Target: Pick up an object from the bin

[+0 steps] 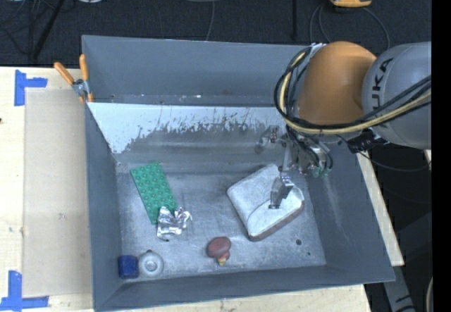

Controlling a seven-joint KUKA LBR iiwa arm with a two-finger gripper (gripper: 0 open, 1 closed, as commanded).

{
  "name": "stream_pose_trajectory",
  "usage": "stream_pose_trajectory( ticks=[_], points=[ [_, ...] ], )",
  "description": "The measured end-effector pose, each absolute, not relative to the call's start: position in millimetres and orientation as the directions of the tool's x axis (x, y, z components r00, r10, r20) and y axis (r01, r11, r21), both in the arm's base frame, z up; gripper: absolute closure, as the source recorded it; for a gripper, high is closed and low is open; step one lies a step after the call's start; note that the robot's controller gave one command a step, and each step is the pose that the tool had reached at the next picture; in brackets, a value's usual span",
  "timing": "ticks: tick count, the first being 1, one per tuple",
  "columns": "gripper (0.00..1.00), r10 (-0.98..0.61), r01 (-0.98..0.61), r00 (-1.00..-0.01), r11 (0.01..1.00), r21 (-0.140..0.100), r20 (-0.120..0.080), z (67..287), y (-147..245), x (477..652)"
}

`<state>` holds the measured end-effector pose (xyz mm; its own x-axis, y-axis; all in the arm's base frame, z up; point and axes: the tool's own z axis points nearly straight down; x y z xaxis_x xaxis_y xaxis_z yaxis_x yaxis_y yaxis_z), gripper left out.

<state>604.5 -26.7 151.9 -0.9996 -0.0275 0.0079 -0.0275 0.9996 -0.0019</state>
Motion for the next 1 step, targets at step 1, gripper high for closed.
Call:
stream_pose_trajectory(
  ticks=[1],
  points=[
    [0.0, 0.026, 0.026, -1.0, 1.0, 0.003, -0.001, 82.2, 3.7, 608.1]
  ],
)
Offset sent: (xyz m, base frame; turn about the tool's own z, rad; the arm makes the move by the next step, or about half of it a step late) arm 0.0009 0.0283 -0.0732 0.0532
